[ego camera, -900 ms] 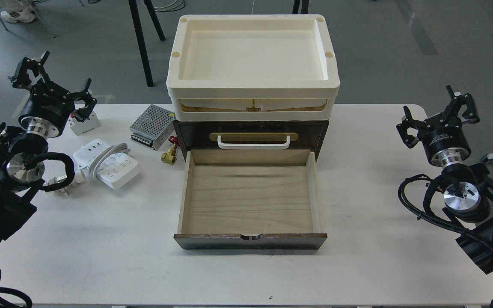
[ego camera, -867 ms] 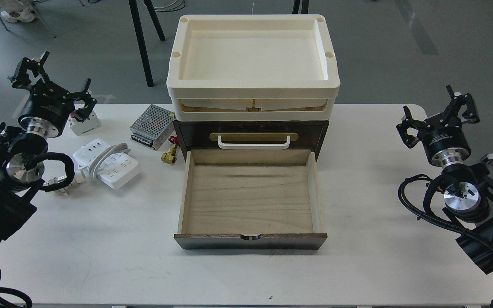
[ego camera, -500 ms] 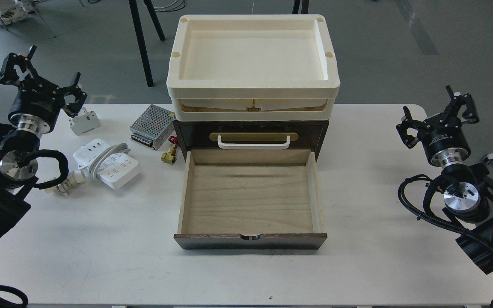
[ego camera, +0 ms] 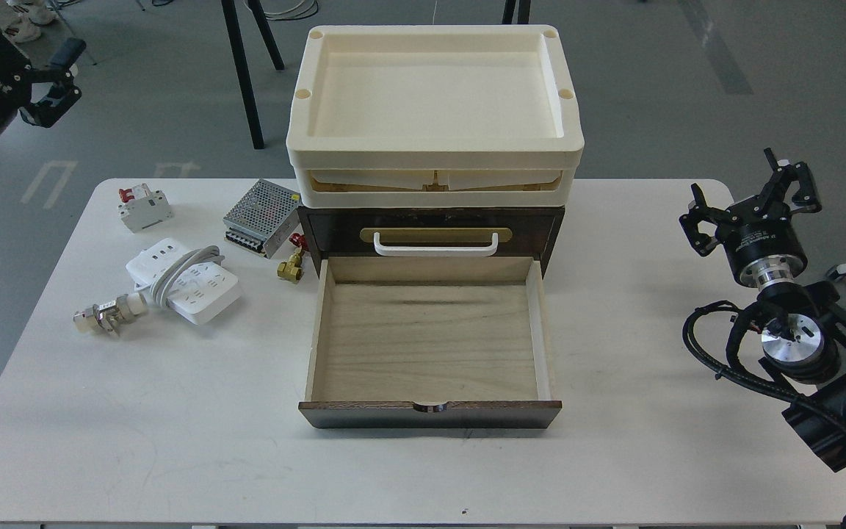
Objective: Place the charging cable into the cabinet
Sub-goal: 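Move the left gripper toward the white power strip on the table, then lower the left gripper and grasp the white power strip with cable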
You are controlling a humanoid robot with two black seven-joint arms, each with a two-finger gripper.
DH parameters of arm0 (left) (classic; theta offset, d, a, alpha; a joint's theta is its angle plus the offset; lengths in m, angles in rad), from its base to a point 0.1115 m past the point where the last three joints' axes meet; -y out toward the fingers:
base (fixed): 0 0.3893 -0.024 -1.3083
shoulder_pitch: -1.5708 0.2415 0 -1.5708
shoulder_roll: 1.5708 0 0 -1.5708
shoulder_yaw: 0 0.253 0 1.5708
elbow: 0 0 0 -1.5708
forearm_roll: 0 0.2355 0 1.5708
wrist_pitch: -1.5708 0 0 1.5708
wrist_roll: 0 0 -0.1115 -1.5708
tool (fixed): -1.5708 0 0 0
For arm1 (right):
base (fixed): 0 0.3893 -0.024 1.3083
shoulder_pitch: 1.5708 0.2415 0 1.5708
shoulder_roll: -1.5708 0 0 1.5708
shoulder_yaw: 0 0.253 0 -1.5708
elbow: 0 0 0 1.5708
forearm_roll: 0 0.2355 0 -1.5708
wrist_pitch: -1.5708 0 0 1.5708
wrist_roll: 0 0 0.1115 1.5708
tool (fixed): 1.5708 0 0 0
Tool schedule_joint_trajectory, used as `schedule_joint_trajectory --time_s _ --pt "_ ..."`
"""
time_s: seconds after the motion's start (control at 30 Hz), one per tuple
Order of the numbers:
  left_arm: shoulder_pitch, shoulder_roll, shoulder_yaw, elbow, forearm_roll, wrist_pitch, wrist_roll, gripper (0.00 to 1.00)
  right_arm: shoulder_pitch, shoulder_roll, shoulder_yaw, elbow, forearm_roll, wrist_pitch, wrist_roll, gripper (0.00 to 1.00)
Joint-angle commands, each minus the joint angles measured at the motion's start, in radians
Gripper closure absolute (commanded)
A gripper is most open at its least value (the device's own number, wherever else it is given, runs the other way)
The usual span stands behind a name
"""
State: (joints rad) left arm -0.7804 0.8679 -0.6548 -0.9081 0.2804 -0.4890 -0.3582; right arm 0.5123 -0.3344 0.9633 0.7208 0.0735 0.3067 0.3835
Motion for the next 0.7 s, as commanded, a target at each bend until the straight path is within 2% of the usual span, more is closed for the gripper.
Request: schedule_joint_trajectory --time_s 0.0,0.2,0.3,0.4,0.5,0.57,0.67 --pt "0.0 0.066 -0.008 -0.138 0.236 0.0 -0.001 0.01 0.0 0.0 0.0 0.0 0.0 0.0 0.002 0.0" --pt "0.016 0.117 0.012 -0.329 0.685 0.0 0.001 0.02 0.0 0.0 0.0 0.0 0.0 -0.001 0.002 0.0" --pt "0.032 0.112 0.058 -0.362 1.045 0.013 -0.001 0.02 0.0 0.0 0.0 0.0 0.0 0.0 0.0 0.0" --pt "0.05 0.091 0.127 -0.353 1.303 0.191 -0.001 0.03 0.0 0.0 0.0 0.0 0.0 0.0 0.0 0.0" --pt "0.069 0.082 0.24 -0.301 1.442 0.376 -0.001 0.04 0.0 0.0 0.0 0.0 0.0 0.0 0.0 0.0" --pt "0.073 0.069 0.323 -0.249 1.479 0.446 0.002 0.07 0.0 0.0 -0.001 0.0 0.0 0.0 0.0 0.0" --pt "0.064 -0.001 0.402 -0.117 1.507 0.487 0.002 0.11 0.0 0.0 -0.001 0.0 0.0 0.0 0.0 0.0"
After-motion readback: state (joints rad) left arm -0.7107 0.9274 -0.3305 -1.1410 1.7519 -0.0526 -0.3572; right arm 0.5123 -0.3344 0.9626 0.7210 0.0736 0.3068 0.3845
